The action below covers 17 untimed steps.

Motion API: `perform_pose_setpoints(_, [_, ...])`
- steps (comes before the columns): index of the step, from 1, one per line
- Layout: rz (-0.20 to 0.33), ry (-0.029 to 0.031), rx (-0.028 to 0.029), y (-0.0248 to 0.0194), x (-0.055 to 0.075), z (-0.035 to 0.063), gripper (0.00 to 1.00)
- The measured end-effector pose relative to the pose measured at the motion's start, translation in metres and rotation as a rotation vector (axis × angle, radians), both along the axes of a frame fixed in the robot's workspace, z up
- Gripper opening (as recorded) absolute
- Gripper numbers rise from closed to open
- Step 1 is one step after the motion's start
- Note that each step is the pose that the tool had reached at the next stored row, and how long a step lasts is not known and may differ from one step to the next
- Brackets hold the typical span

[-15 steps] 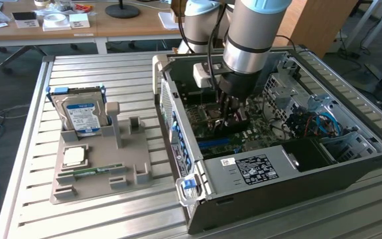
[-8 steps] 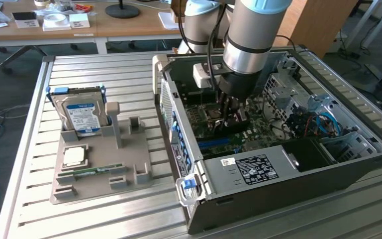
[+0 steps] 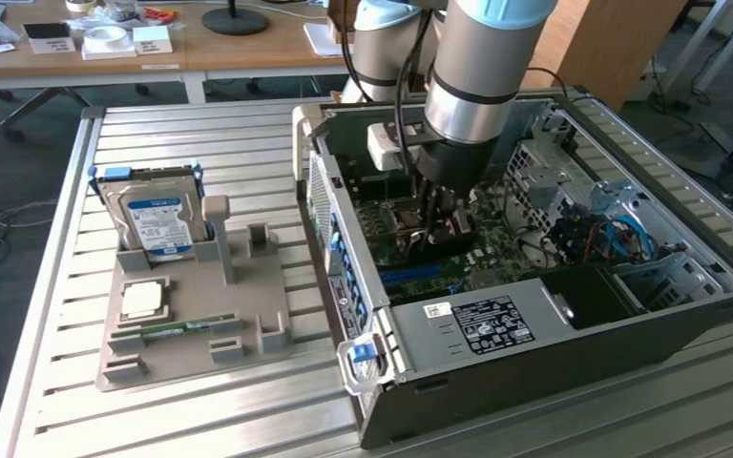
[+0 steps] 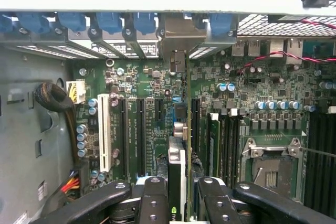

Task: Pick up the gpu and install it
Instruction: 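Insert the gpu into the slot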

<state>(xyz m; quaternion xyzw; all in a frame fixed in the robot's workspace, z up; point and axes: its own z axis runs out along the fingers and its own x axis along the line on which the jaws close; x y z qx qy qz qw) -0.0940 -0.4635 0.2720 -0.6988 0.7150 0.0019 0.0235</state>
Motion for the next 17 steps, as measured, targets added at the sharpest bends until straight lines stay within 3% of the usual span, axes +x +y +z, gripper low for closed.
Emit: perform_pose_setpoints(17, [0.0, 0.0012, 0.0001, 0.0, -0.0012, -0.0054, 0.27])
